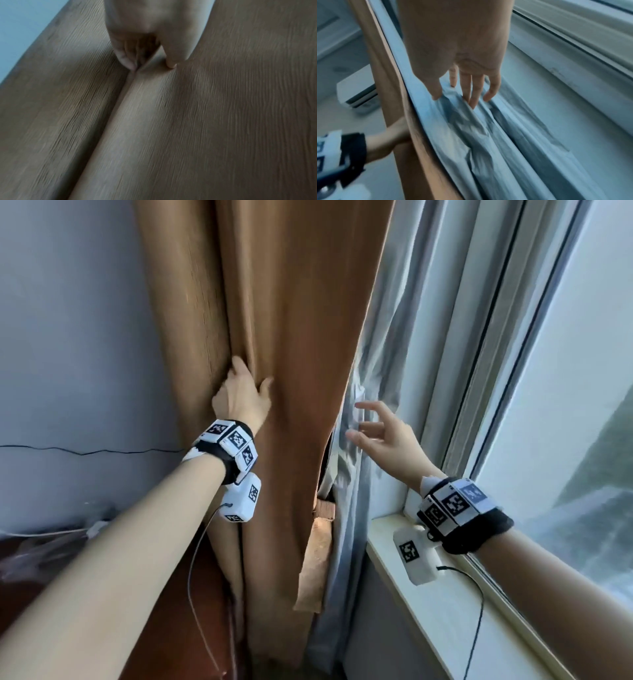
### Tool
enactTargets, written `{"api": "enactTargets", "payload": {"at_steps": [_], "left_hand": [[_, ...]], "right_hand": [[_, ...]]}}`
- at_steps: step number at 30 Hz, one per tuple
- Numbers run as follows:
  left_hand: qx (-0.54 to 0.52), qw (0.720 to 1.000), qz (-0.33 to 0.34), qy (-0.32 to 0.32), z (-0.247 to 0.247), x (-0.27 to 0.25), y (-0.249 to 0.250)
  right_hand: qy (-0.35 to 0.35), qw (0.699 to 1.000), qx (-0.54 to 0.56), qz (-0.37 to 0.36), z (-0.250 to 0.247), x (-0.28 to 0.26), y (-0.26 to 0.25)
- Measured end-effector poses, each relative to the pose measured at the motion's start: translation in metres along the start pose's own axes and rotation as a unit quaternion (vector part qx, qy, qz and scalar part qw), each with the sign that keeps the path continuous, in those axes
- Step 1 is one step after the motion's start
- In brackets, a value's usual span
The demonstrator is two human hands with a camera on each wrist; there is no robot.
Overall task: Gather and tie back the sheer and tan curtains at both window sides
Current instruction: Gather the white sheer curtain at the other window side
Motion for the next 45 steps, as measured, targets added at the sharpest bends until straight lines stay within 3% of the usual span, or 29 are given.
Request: {"api": "enactTargets", "payload": {"at_steps": [2, 6, 8, 11, 13, 15, 18, 21, 23, 25, 28, 30, 33, 35, 37, 40, 42, 45], "left_hand": [[0.032, 0.999, -0.013, 0.020, -0.020, -0.018, 0.013], [0.043, 0.995, -0.073, -0.050, -0.034, -0.047, 0.027], [-0.095, 0.989, -0.075, -0.090, -0.031, -0.063, 0.038], [-0.354, 0.913, -0.095, -0.180, -0.027, -0.106, 0.066], [-0.354, 0.901, -0.042, -0.248, -0.032, -0.141, 0.089], [-0.253, 0.924, 0.046, -0.282, -0.035, -0.171, 0.108], [-0.113, 0.960, 0.115, -0.231, -0.034, -0.196, 0.126], [-0.063, 0.984, 0.105, -0.127, -0.041, -0.188, 0.129], [-0.050, 0.987, 0.105, -0.115, -0.045, -0.180, 0.123], [-0.047, 0.988, 0.113, -0.094, -0.053, -0.173, 0.113], [-0.076, 0.987, 0.134, -0.044, -0.064, -0.173, 0.101], [-0.100, 0.981, 0.163, -0.022, -0.067, -0.179, 0.101], [-0.075, 0.967, 0.242, -0.015, -0.067, -0.192, 0.112], [-0.010, 0.948, 0.317, -0.025, -0.062, -0.202, 0.126], [0.047, 0.930, 0.361, -0.057, -0.051, -0.211, 0.138], [0.036, 0.945, 0.319, -0.068, -0.047, -0.205, 0.147], [0.008, 0.959, 0.280, -0.049, -0.052, -0.198, 0.149], [0.042, 0.964, 0.260, -0.044, -0.058, -0.190, 0.151]], "right_hand": [[-0.010, 1.000, -0.004, 0.012, -0.001, -0.013, 0.002], [-0.024, 0.999, -0.032, 0.013, 0.002, -0.033, 0.008], [-0.017, 0.998, -0.049, 0.017, 0.004, -0.038, 0.014], [-0.002, 0.999, -0.031, 0.010, 0.007, -0.044, 0.020], [0.010, 1.000, -0.017, 0.012, 0.007, -0.049, 0.024], [0.016, 1.000, -0.012, 0.007, 0.009, -0.054, 0.022], [0.016, 1.000, -0.017, -0.008, 0.013, -0.057, 0.012], [-0.063, 0.996, -0.068, -0.013, 0.023, -0.059, 0.013], [-0.086, 0.996, -0.026, 0.008, 0.014, -0.062, 0.024], [-0.015, 1.000, 0.005, 0.011, -0.016, -0.066, 0.034], [0.178, 0.983, 0.032, 0.041, -0.072, -0.071, 0.058], [0.219, 0.973, 0.034, 0.068, -0.090, -0.069, 0.068], [0.119, 0.985, 0.075, 0.099, -0.079, -0.057, 0.069], [0.044, 0.995, 0.067, 0.064, -0.058, -0.053, 0.054], [-0.007, 1.000, -0.011, 0.024, -0.032, -0.054, 0.034], [-0.091, 0.989, -0.111, -0.045, 0.012, -0.059, 0.004], [-0.160, 0.962, -0.203, -0.087, 0.041, -0.063, -0.014], [-0.228, 0.942, -0.229, -0.090, 0.070, -0.061, -0.018]]}}
Point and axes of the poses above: each hand's wrist, its own x-axis towards the middle knuckle, its own z-axis out of the palm, y = z × x, the point moved 9 cm from there along x, towards the middle knuckle
